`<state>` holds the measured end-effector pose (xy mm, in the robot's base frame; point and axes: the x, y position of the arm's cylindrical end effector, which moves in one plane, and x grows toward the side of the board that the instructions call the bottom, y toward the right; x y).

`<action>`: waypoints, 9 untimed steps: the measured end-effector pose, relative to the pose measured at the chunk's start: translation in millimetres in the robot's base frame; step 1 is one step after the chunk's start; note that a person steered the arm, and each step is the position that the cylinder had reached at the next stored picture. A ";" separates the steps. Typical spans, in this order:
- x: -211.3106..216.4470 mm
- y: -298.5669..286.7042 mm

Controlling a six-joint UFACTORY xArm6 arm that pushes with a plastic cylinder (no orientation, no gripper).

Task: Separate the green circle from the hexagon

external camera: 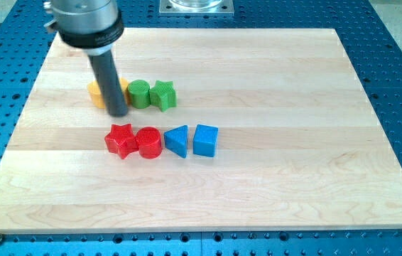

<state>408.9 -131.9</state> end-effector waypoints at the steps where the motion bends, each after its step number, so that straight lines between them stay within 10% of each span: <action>1: -45.6 33.7; 7: -120.6 49.7; 9: -83.6 52.2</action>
<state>325.3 -79.7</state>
